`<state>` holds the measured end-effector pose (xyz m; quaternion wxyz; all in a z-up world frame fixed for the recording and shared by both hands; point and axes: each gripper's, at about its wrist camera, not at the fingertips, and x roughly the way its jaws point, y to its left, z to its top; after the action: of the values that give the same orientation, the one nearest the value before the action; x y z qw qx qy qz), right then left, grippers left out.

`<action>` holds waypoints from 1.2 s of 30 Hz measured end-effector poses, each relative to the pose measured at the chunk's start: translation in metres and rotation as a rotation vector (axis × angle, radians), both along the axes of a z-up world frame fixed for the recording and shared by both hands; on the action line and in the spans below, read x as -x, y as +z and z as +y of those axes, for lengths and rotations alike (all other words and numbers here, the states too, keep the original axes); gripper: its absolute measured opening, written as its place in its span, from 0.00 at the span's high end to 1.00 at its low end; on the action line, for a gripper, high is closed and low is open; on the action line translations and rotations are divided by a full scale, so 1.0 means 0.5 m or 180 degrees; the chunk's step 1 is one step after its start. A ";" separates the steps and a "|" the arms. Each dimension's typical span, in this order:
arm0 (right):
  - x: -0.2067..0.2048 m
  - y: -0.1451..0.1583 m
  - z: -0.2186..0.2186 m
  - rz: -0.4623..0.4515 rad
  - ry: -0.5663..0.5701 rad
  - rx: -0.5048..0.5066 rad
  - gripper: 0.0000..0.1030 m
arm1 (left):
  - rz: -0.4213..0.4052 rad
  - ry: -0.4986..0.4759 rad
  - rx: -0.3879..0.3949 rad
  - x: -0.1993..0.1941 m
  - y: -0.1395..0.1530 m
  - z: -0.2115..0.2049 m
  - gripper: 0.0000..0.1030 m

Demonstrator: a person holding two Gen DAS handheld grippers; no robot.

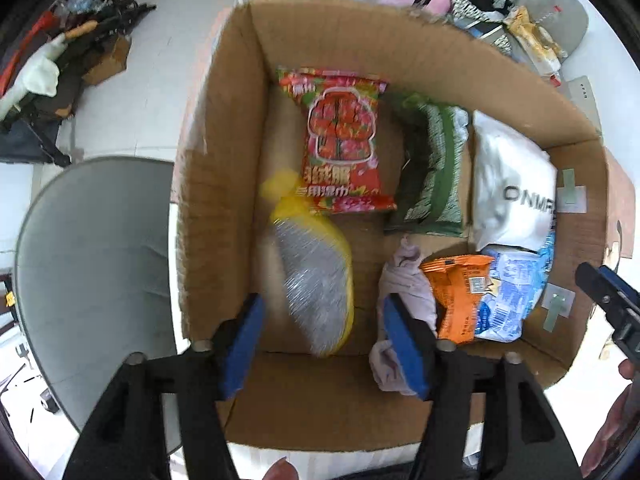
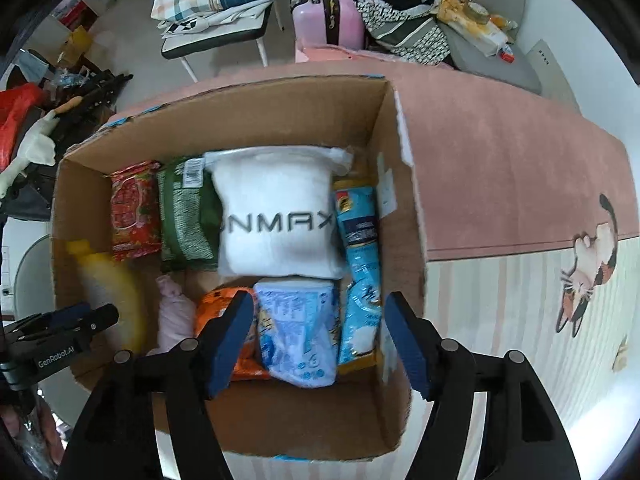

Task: Organize soft objects

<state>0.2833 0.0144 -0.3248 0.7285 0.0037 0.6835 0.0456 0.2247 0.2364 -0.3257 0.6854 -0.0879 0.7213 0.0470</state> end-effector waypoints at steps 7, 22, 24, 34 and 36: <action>0.043 0.006 0.020 0.0055 0.0036 -0.0053 0.31 | -0.0256 0.0005 -0.0038 0.024 0.055 -0.002 0.26; 0.137 0.039 0.012 -0.0111 -0.0002 -0.0011 0.00 | -0.0549 -0.0146 -0.0179 0.071 0.085 -0.058 0.05; 0.144 0.046 0.005 -0.0168 -0.0024 0.0027 0.00 | -0.0594 -0.0119 -0.0203 0.077 0.094 -0.061 0.05; 0.201 0.163 -0.028 -0.0505 0.0003 0.0050 0.00 | -0.0940 -0.0130 -0.0400 0.134 0.218 -0.101 0.05; 0.230 0.207 -0.040 -0.0598 0.0013 0.0007 0.00 | -0.1034 -0.0099 -0.0429 0.162 0.267 -0.111 0.05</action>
<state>0.1684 -0.0055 -0.2210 0.7893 -0.0028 0.6122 0.0465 0.1438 0.1807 -0.1922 0.7979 -0.0370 0.5976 0.0698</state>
